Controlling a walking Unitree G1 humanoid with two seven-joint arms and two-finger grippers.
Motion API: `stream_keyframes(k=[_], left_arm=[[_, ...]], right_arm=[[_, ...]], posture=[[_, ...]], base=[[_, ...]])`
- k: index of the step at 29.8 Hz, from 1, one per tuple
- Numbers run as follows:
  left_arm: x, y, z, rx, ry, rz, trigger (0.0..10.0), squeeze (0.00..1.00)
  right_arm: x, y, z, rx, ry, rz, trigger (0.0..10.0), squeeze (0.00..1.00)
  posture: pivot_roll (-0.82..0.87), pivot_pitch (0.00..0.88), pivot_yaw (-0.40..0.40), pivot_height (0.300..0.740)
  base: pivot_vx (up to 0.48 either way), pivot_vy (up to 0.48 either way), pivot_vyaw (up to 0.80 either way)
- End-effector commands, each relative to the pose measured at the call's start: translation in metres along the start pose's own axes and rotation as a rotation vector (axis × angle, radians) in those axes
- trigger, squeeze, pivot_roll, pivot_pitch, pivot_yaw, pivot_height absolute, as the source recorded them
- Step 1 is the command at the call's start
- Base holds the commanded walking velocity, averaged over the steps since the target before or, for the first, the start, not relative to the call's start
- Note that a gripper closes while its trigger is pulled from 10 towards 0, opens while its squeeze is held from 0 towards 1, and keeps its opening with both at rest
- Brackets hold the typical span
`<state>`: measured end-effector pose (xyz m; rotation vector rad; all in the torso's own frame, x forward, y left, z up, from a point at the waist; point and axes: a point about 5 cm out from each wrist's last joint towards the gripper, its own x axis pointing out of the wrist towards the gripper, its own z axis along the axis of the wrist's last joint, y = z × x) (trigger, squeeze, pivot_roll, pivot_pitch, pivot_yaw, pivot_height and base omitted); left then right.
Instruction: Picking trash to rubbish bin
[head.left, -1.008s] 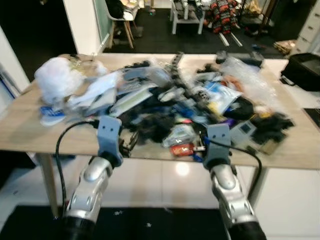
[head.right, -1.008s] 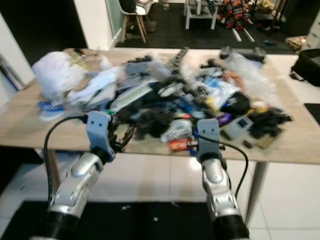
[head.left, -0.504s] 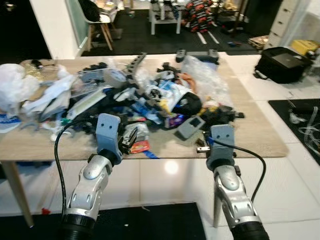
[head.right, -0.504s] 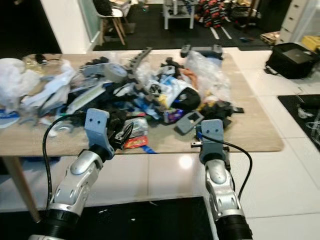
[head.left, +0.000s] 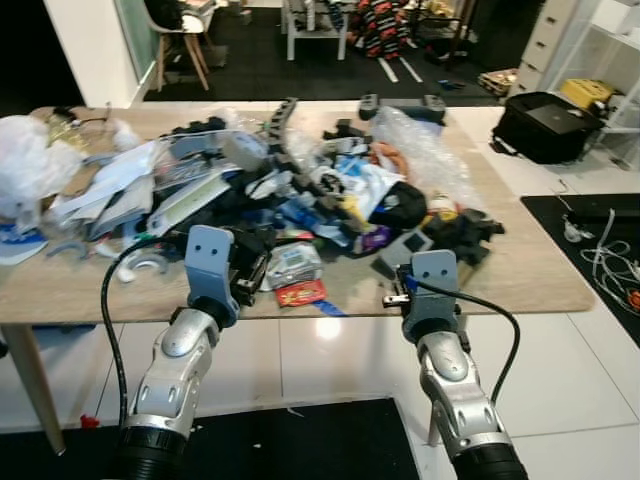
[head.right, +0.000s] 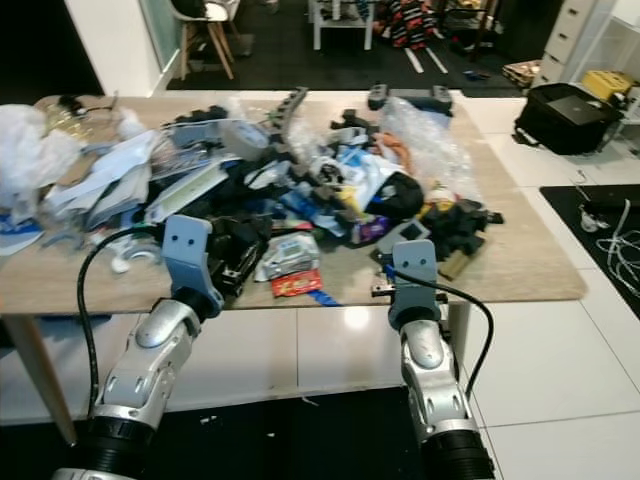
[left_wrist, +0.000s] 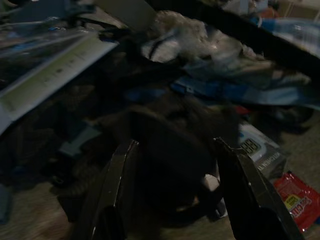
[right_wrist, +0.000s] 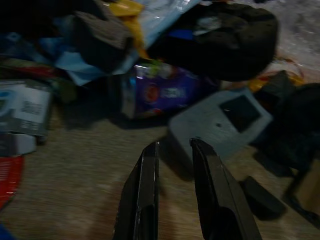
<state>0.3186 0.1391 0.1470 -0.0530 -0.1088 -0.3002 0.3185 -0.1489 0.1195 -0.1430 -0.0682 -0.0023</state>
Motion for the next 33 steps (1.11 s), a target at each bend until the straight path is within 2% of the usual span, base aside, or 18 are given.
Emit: stream_keyframes(k=[1, 7, 8, 9, 10, 11, 12, 13, 26, 33], left_arm=[[-0.001, -0.004, 0.003, -0.016, -0.030, -0.022, 10.0, 0.00], [-0.002, -0.004, 0.002, -0.031, -0.016, -0.036, 10.0, 0.00], [-0.003, -0.004, 0.001, -0.034, -0.013, -0.037, 10.0, 0.07], [-0.003, -0.003, 0.001, -0.036, -0.013, -0.038, 10.0, 0.26], [-0.003, -0.002, 0.001, -0.037, -0.011, -0.040, 10.0, 0.52], [-0.003, -0.002, 0.001, -0.037, -0.011, -0.040, 10.0, 0.52], [-0.004, -0.002, 0.001, -0.058, -0.016, -0.052, 10.0, 0.96], [-0.004, -0.002, 0.002, -0.059, -0.017, -0.056, 10.0, 1.00], [-0.004, 0.004, 0.008, -0.033, -0.061, -0.010, 10.0, 1.00], [0.000, 0.009, 0.005, 0.054, -0.044, 0.044, 10.0, 1.00]], right_arm=[[-0.003, -0.001, -0.003, -0.001, 0.009, 0.002, 10.0, 0.00], [-0.005, 0.003, -0.009, -0.003, 0.031, 0.019, 10.0, 0.00], [-0.006, 0.002, -0.011, -0.004, 0.038, 0.020, 10.0, 0.00], [-0.007, 0.002, -0.012, -0.005, 0.042, 0.020, 10.0, 0.00], [-0.008, 0.002, -0.014, -0.006, 0.046, 0.019, 10.0, 0.00], [-0.008, 0.002, -0.014, -0.006, 0.046, 0.019, 10.0, 0.00], [-0.009, 0.000, -0.015, -0.007, 0.050, 0.018, 10.0, 0.00], [-0.010, 0.000, -0.016, -0.008, 0.051, 0.018, 10.0, 0.00], [-0.017, 0.001, -0.027, -0.007, 0.090, 0.028, 10.0, 0.00], [-0.017, 0.000, -0.026, -0.001, 0.088, 0.026, 10.0, 0.00]], posture=[[-0.05, 0.065, 0.002, 0.740], [-0.05, 0.062, 0.001, 0.740], [-0.04, 0.058, 0.001, 0.740], [-0.04, 0.058, 0.001, 0.740], [-0.04, 0.058, 0.001, 0.740], [-0.04, 0.058, 0.001, 0.740], [-0.04, 0.058, 0.001, 0.740], [-0.05, 0.057, 0.003, 0.740], [-0.05, 0.069, 0.001, 0.740], [-0.05, 0.076, 0.003, 0.740]], base=[[0.000, 0.000, 0.00], [0.000, 0.000, 0.00], [0.000, 0.000, 0.00], [0.000, 0.000, 0.00], [0.000, 0.000, 0.00], [0.000, 0.000, 0.00], [0.000, 0.000, 0.00], [0.000, 0.000, 0.00], [0.000, 0.000, 0.00], [0.000, 0.000, 0.00]])
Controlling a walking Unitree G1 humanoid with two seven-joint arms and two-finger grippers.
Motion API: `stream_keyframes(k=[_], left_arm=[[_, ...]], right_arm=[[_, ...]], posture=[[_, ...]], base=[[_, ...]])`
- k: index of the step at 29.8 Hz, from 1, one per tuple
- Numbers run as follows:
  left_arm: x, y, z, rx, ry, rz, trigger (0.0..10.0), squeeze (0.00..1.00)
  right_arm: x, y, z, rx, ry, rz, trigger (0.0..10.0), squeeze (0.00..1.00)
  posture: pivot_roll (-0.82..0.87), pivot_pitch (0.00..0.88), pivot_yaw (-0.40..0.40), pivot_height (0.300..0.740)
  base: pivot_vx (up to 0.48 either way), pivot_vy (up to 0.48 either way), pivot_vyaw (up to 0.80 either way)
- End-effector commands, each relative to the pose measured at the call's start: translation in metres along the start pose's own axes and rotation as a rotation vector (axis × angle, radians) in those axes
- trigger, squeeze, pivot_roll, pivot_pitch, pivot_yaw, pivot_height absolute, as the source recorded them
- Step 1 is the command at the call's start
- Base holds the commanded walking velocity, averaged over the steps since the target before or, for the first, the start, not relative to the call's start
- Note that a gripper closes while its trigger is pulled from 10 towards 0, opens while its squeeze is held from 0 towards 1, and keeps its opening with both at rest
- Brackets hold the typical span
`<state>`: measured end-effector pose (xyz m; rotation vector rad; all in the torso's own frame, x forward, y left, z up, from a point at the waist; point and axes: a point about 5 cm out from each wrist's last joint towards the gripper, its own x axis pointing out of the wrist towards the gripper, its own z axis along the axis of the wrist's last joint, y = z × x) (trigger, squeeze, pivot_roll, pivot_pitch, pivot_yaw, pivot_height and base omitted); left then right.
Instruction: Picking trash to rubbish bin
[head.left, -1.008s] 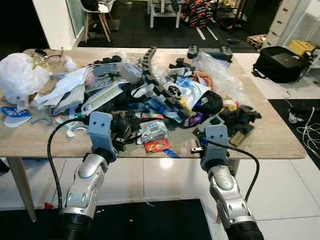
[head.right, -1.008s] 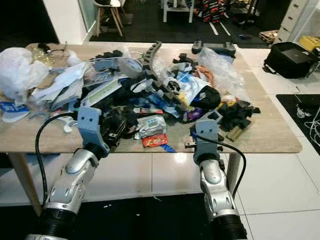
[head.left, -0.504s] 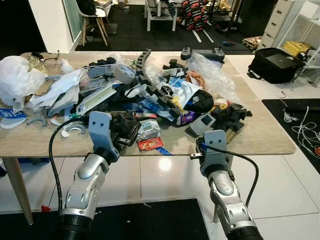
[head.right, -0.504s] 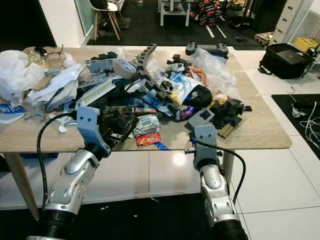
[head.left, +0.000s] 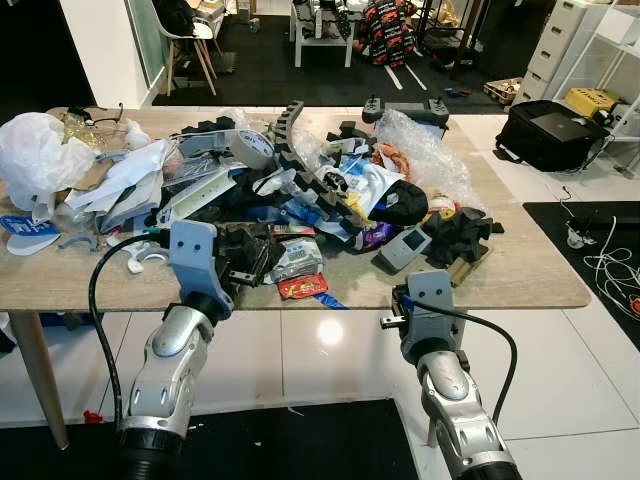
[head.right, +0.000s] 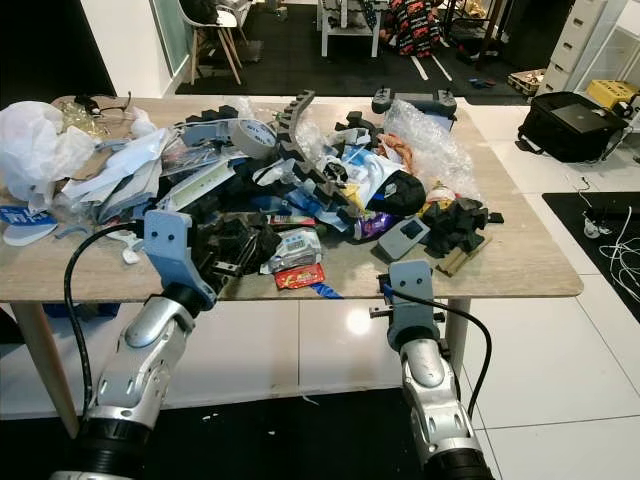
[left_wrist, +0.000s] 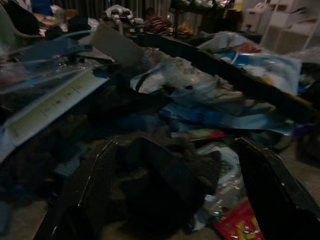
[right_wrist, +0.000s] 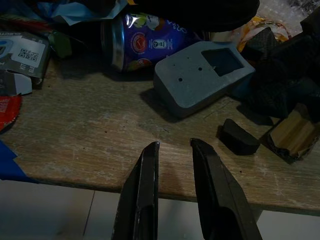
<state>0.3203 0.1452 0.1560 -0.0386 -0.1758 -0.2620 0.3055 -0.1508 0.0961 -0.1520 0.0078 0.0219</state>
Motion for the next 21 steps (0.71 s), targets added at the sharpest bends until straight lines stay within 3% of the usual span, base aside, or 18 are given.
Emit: stream_keyframes(k=[1, 7, 10, 16, 21], left_arm=[[0.001, 0.001, -0.005, 0.028, 0.023, -0.002, 10.0, 1.00], [0.003, -0.006, -0.009, 0.044, 0.051, -0.044, 10.0, 1.00], [0.002, -0.008, -0.012, 0.055, 0.072, -0.065, 10.0, 1.00], [0.002, -0.008, -0.014, 0.067, 0.081, -0.057, 10.0, 1.00], [0.004, -0.004, -0.016, 0.103, 0.106, -0.017, 10.0, 1.00]], right_arm=[[-0.001, -0.001, -0.002, 0.010, 0.007, -0.002, 10.0, 0.00], [0.000, 0.005, 0.009, 0.057, -0.047, 0.055, 10.0, 0.00], [-0.002, 0.022, 0.019, 0.113, -0.078, 0.198, 10.0, 0.00], [-0.005, 0.044, 0.023, 0.149, -0.045, 0.362, 10.0, 0.00], [-0.003, 0.046, 0.025, 0.162, -0.039, 0.375, 10.0, 0.00]], posture=[[-0.06, 0.078, 0.005, 0.740], [-0.06, 0.083, 0.004, 0.740], [-0.06, 0.085, 0.004, 0.740], [-0.06, 0.086, 0.003, 0.740], [-0.06, 0.086, 0.003, 0.740]], base=[[0.000, 0.000, 0.00], [0.000, 0.000, 0.00], [0.000, 0.000, 0.00], [0.000, 0.000, 0.00], [0.000, 0.000, 0.00]])
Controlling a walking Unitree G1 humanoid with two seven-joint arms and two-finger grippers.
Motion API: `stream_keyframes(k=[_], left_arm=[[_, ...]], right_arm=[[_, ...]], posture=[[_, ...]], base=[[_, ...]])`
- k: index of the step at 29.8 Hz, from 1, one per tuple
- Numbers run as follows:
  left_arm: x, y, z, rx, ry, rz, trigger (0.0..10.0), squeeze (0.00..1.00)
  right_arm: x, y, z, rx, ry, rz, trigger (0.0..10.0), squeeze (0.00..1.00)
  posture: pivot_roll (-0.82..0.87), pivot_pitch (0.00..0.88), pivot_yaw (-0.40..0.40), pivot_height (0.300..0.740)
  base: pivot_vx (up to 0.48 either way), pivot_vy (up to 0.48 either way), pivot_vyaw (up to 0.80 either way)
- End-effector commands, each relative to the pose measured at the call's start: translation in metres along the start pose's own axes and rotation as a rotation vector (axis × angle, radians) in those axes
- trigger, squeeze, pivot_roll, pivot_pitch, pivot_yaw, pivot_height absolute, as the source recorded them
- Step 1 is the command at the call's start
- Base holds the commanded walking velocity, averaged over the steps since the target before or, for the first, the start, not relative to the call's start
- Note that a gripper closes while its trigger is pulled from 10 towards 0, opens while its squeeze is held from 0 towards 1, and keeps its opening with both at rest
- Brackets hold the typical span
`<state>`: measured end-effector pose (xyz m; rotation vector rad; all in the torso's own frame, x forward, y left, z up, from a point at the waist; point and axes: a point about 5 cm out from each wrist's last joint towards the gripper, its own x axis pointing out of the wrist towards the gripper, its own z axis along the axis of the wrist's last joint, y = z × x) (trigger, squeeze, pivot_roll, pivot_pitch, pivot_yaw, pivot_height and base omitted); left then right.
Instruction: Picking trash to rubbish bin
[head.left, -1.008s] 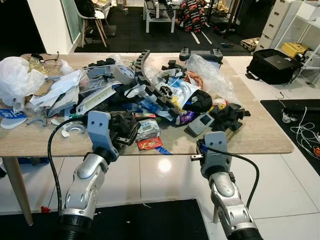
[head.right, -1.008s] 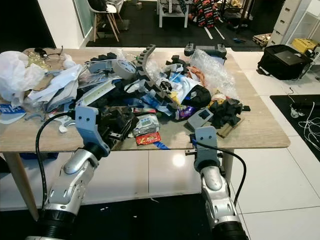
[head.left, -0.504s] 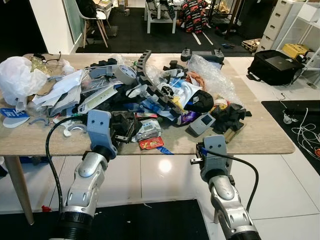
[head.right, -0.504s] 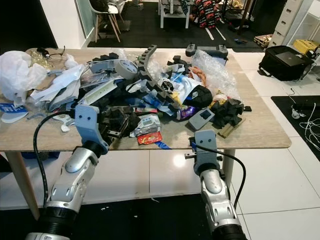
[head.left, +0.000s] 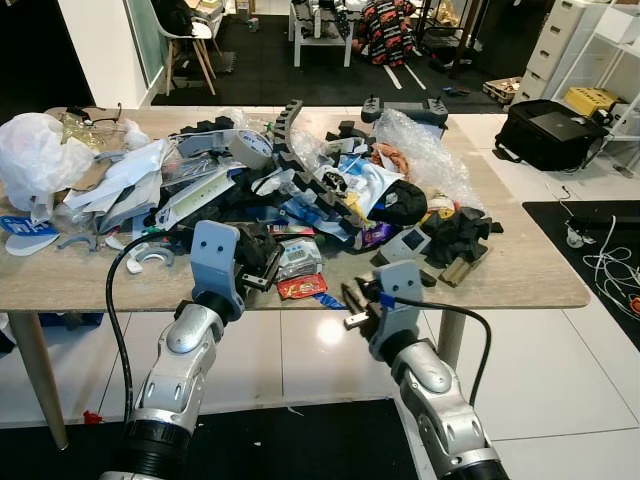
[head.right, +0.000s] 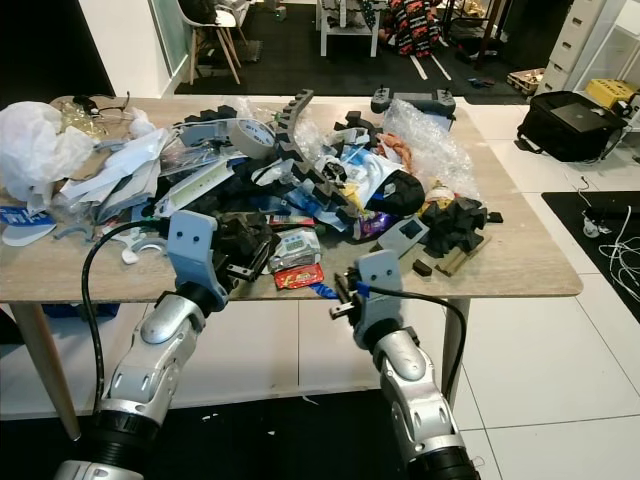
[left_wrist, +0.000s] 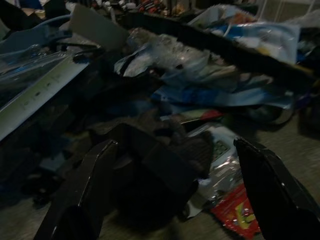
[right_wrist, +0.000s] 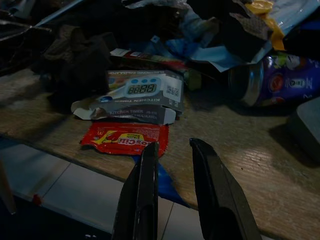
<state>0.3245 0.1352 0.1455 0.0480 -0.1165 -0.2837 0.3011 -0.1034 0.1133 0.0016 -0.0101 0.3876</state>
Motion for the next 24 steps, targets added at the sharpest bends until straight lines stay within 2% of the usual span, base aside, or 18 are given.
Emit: stream_keyframes(k=[1, 5, 6, 7, 9, 10, 22, 23, 24], left_arm=[[0.000, 0.005, -0.007, 0.036, 0.051, 0.019, 10.0, 1.00], [0.004, 0.009, -0.012, 0.041, 0.095, 0.054, 10.0, 1.00], [0.005, 0.009, -0.013, 0.034, 0.105, 0.062, 10.0, 0.59], [0.005, 0.009, -0.013, 0.034, 0.105, 0.062, 10.0, 0.59], [0.010, 0.010, -0.015, 0.018, 0.131, 0.077, 10.0, 0.04], [0.011, 0.010, -0.015, 0.014, 0.136, 0.079, 10.0, 0.00], [0.014, 0.010, -0.017, -0.002, 0.148, 0.088, 10.0, 0.00], [0.013, 0.010, -0.018, 0.001, 0.152, 0.083, 5.4, 0.00], [0.013, 0.010, -0.018, 0.001, 0.152, 0.083, 5.4, 0.00]], right_arm=[[0.001, 0.002, 0.001, 0.013, 0.013, 0.021, 10.0, 0.00], [0.003, 0.003, 0.004, 0.014, 0.016, 0.050, 10.0, 0.00], [0.003, 0.003, 0.006, 0.016, 0.015, 0.058, 10.0, 0.00], [0.003, 0.003, 0.006, 0.016, 0.015, 0.058, 10.0, 0.00], [0.004, 0.006, 0.008, 0.014, 0.016, 0.077, 10.0, 0.00], [0.005, 0.006, 0.009, 0.013, 0.016, 0.080, 10.0, 0.00], [0.004, 0.009, 0.009, 0.018, 0.019, 0.095, 10.0, 0.00], [0.003, 0.009, 0.009, 0.019, 0.021, 0.097, 10.0, 0.00], [0.003, 0.009, 0.009, 0.019, 0.021, 0.097, 10.0, 0.00]], posture=[[-0.06, 0.085, 0.006, 0.740], [-0.06, 0.088, 0.007, 0.740], [-0.06, 0.087, 0.008, 0.740], [-0.06, 0.087, 0.008, 0.740], [-0.06, 0.091, 0.012, 0.740], [-0.06, 0.091, 0.012, 0.740], [-0.05, 0.099, 0.018, 0.740], [-0.05, 0.099, 0.017, 0.740], [-0.05, 0.099, 0.017, 0.740]], base=[[0.000, 0.000, 0.00], [0.000, 0.000, 0.00], [0.000, 0.000, 0.00], [0.000, 0.000, 0.00], [0.000, 0.000, 0.00], [0.000, 0.000, 0.00], [0.000, 0.000, 0.00], [0.000, 0.000, 0.00], [0.000, 0.000, 0.00]])
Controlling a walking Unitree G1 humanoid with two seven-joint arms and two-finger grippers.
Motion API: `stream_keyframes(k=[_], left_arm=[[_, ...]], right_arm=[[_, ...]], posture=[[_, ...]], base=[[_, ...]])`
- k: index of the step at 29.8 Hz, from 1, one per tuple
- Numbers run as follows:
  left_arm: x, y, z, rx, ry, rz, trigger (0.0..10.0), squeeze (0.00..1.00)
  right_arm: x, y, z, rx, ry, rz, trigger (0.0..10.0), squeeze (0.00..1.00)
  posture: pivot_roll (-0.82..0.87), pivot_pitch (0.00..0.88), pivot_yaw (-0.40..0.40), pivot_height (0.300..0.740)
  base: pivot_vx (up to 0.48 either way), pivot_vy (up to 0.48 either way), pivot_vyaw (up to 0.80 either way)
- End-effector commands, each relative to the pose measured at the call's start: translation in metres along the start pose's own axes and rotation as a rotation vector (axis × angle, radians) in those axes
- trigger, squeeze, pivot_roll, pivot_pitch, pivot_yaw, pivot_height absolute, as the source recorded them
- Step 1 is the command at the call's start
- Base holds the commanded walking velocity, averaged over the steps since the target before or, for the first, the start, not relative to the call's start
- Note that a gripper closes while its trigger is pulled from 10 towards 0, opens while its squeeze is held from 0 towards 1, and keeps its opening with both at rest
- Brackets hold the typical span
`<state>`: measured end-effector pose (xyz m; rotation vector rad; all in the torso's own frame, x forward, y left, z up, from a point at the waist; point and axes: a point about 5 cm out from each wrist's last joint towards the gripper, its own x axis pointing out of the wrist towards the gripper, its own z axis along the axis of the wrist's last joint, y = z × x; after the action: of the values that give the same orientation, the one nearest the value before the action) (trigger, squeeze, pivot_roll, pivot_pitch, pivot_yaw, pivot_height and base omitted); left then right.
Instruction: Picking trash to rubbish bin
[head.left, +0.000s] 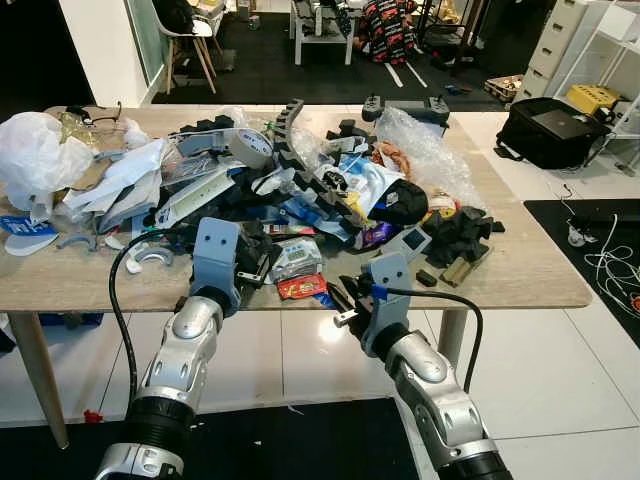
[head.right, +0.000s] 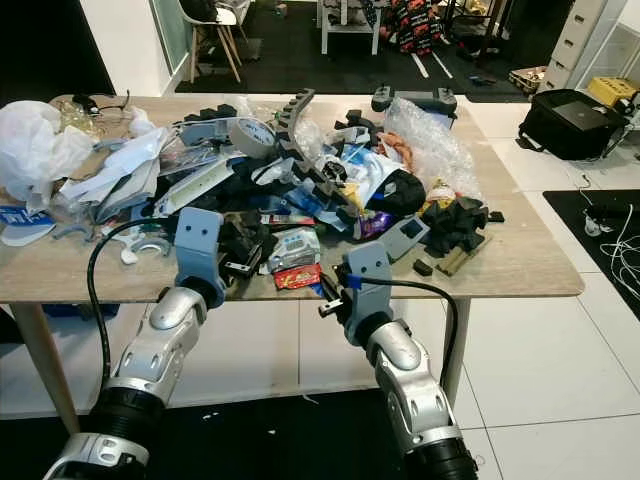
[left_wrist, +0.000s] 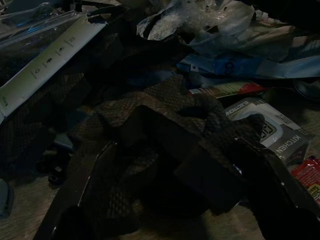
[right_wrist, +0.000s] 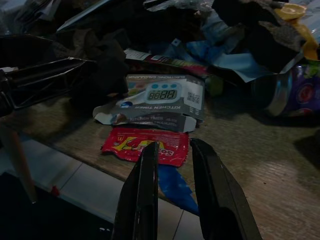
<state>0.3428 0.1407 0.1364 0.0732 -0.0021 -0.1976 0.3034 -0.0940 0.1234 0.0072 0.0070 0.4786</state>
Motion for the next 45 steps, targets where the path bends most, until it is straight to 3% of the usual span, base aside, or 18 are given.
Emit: stream_keyframes(k=[1, 22, 29, 33, 37, 38, 40, 45], left_arm=[[-0.001, 0.000, -0.007, -0.015, 0.033, -0.003, 0.0, 0.00], [-0.002, 0.001, -0.004, -0.049, 0.001, -0.030, 0.0, 0.00], [-0.006, 0.008, -0.002, -0.089, -0.018, -0.011, 0.0, 0.00], [-0.009, 0.016, 0.013, -0.193, -0.122, 0.009, 0.0, 0.00], [-0.012, 0.019, 0.024, -0.223, -0.190, 0.000, 0.0, 0.00], [-0.015, 0.023, 0.030, -0.214, -0.227, 0.014, 10.0, 0.00], [-0.018, 0.032, 0.034, -0.234, -0.266, 0.076, 10.0, 0.00], [-0.023, 0.034, 0.037, -0.213, -0.285, 0.081, 10.0, 0.00]], right_arm=[[-0.002, 0.002, -0.001, 0.008, 0.008, 0.007, 10.0, 0.00], [-0.002, 0.001, -0.001, 0.001, 0.013, 0.009, 10.0, 0.00], [-0.001, 0.001, 0.001, 0.001, 0.007, 0.012, 10.0, 0.00], [-0.001, 0.000, 0.008, -0.025, -0.045, -0.009, 10.0, 0.00], [0.000, -0.003, 0.011, -0.052, -0.064, -0.033, 10.0, 0.00], [-0.001, -0.005, 0.014, -0.085, -0.087, -0.056, 10.0, 0.00], [-0.001, -0.007, 0.017, -0.104, -0.111, -0.074, 10.0, 0.00], [0.001, -0.014, 0.020, -0.182, -0.132, -0.153, 10.0, 0.00]], posture=[[-0.05, 0.100, 0.017, 0.740], [-0.05, 0.090, 0.013, 0.740], [-0.05, 0.086, 0.013, 0.740], [-0.05, 0.078, 0.012, 0.740], [-0.04, 0.073, 0.011, 0.740], [-0.04, 0.069, 0.012, 0.740], [-0.04, 0.066, 0.010, 0.740], [-0.04, 0.060, 0.004, 0.740]], base=[[0.000, 0.000, 0.00], [0.000, 0.000, 0.00], [0.000, 0.000, 0.00], [0.000, 0.000, 0.00], [0.000, 0.000, 0.00], [0.000, 0.000, 0.00], [0.000, 0.000, 0.00], [0.000, 0.000, 0.00]])
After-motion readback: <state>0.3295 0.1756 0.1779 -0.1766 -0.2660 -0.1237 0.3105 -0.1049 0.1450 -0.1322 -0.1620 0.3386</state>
